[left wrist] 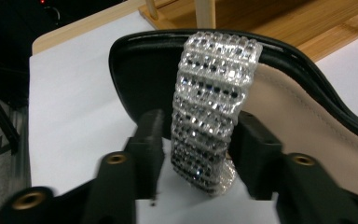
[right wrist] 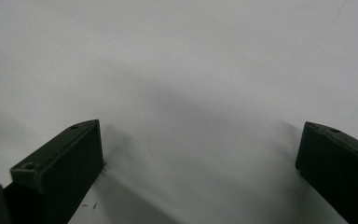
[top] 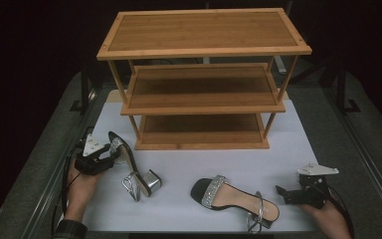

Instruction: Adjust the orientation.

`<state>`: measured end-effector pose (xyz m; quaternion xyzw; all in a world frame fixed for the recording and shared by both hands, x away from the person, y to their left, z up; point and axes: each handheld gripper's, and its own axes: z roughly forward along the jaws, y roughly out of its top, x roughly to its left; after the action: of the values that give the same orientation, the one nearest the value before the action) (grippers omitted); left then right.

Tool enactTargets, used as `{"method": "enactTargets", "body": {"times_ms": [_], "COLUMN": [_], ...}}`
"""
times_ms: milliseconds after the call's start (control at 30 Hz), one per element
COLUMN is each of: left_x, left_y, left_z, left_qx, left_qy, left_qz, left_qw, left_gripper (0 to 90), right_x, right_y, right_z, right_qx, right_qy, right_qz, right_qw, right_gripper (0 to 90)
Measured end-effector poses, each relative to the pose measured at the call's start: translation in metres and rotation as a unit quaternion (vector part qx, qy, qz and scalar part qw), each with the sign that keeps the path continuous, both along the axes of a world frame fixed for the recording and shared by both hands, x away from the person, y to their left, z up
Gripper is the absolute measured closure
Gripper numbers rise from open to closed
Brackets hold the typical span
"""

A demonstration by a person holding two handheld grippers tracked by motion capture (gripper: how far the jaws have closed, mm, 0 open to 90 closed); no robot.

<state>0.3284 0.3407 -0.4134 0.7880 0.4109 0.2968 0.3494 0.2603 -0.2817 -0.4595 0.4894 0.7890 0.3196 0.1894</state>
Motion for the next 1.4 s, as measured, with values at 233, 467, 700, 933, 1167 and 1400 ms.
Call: {"method": "enactTargets", "body": {"times_ms": [233,467,700,933,1167,1400], "left_x": [-0.003,-0.015,-0.031,-0.046,-0.072,-0.074], "left_y": [-0.004,-0.005,-0.013,-0.018,-0.028,-0.033], "left_z": [0.000,-0.003,-0.002,-0.001,0.000,0.003], "left_qx": [0.021,0.000,-0.005,-0.010,-0.014,-0.007], "left_qy": [-0.009,-0.002,0.010,0.019,0.030,0.035], "left_qz": [-0.015,-0.035,-0.056,-0.067,-0.077,-0.077], "left_qw": [0.9996,0.9994,0.9984,0.9975,0.9965,0.9964], "left_gripper": [68.5,70.0,70.2,70.5,70.5,70.3], "right_x": [0.000,0.000,0.000,0.000,0.000,0.000], "right_y": [0.000,0.000,0.000,0.000,0.000,0.000], "right_z": [0.000,0.000,0.000,0.000,0.000,0.000], "right_qx": [0.000,0.000,-0.001,0.000,0.000,0.000], "right_qy": [0.000,0.000,0.000,0.000,0.000,0.000], "right_qz": [0.000,0.000,0.000,0.000,0.000,0.000], "right_qw": [1.0000,1.0000,1.0000,1.0000,1.0000,1.0000], "right_gripper": [0.1,0.1,0.2,0.2,0.2,0.2]}}
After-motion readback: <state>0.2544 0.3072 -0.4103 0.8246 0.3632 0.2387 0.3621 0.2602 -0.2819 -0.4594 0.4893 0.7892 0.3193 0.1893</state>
